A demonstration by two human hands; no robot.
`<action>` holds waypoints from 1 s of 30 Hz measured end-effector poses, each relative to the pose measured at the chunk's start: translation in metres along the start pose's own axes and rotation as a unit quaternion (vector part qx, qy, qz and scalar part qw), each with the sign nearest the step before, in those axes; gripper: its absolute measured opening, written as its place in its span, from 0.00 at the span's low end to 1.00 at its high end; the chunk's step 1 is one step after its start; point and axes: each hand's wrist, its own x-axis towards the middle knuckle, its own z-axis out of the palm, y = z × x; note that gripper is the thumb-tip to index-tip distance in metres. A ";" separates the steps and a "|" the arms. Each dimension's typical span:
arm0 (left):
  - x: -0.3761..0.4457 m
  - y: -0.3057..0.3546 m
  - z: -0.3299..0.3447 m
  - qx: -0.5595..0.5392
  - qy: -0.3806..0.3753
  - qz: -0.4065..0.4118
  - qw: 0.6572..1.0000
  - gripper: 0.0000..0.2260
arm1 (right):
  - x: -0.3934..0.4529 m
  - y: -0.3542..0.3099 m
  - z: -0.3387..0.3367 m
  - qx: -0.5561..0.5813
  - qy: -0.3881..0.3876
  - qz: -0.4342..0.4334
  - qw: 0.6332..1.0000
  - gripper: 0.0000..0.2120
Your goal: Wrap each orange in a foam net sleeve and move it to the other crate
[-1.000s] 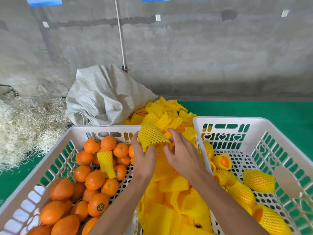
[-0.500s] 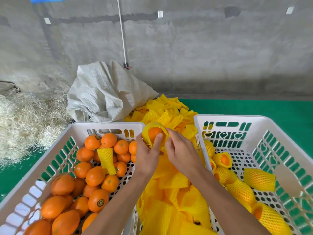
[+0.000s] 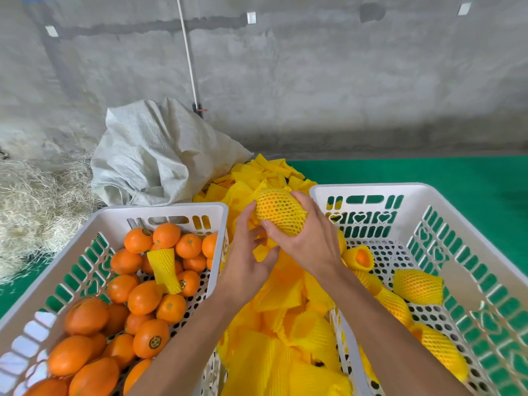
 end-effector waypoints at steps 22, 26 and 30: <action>-0.003 -0.013 -0.003 0.143 -0.066 -0.111 0.981 0.28 | -0.006 0.118 -0.014 -0.241 -0.165 0.309 0.905 0.30; -0.001 -0.012 -0.003 0.152 -0.062 -0.105 0.981 0.23 | 0.009 0.091 -0.023 -0.201 -0.014 0.165 0.966 0.22; -0.004 -0.016 -0.001 0.232 -0.155 -0.123 0.953 0.21 | 0.024 0.036 -0.021 -0.103 0.112 -0.087 0.985 0.10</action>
